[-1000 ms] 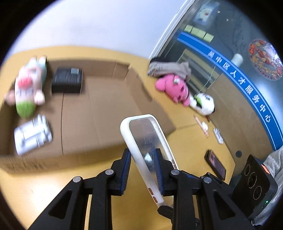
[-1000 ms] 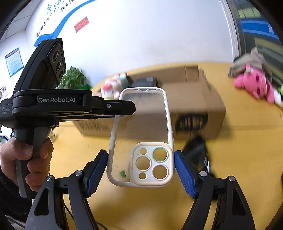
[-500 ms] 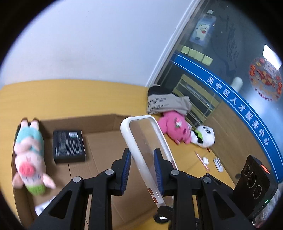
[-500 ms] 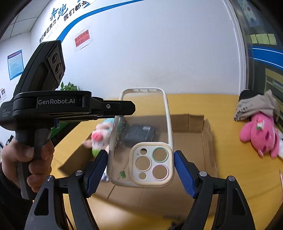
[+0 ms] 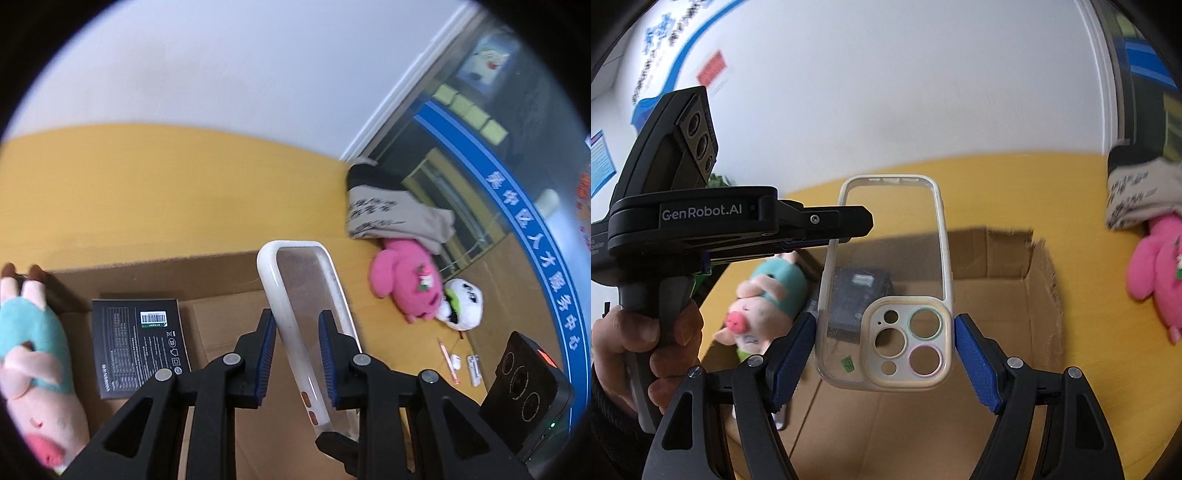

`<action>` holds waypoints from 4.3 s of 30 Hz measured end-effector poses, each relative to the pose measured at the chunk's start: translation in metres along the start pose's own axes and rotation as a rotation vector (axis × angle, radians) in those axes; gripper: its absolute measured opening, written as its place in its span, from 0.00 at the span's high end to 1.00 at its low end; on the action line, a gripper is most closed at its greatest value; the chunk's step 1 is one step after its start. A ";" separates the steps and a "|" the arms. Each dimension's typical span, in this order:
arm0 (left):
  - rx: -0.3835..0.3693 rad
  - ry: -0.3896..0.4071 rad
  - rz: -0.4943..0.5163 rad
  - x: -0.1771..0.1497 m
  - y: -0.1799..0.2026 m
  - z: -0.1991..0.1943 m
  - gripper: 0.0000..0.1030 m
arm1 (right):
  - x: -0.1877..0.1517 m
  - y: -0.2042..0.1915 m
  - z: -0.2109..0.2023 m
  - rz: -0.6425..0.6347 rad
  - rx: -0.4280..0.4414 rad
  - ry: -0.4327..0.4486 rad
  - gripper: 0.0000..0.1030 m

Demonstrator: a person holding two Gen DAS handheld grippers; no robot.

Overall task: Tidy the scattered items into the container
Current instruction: 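Lift the clear phone case with both tools and carry it over the cardboard box, then open both tools to drop the phone case into the cardboard box, then move both tools toward the black sunglasses on the table, then close both tools on the black sunglasses, then lift the black sunglasses with both tools and carry them over the cardboard box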

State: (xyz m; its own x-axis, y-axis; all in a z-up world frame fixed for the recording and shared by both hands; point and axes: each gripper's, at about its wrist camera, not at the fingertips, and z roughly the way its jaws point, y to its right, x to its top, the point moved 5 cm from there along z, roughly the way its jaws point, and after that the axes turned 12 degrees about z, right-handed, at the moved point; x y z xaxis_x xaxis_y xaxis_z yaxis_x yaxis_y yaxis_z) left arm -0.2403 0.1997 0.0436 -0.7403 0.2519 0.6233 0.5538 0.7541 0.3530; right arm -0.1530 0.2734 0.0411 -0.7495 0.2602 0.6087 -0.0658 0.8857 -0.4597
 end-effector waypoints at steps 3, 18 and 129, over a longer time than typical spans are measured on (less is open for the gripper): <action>-0.003 -0.060 -0.041 -0.010 -0.017 0.030 0.78 | 0.000 0.019 0.029 0.049 0.006 -0.078 0.22; 0.060 -0.210 -0.079 -0.038 -0.047 0.102 0.77 | -0.025 0.055 0.104 0.135 -0.138 -0.299 0.22; -0.126 -0.098 0.067 -0.307 0.181 -0.042 0.91 | -0.315 0.005 -0.159 -0.021 -0.043 -0.046 0.91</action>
State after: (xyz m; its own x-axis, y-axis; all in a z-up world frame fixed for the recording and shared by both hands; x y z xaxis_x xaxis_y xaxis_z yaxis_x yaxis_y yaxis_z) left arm 0.1039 0.2332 -0.0544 -0.7306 0.3615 0.5792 0.6418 0.6532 0.4019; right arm 0.1875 0.2571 -0.0504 -0.7779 0.2241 0.5870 -0.0540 0.9069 -0.4179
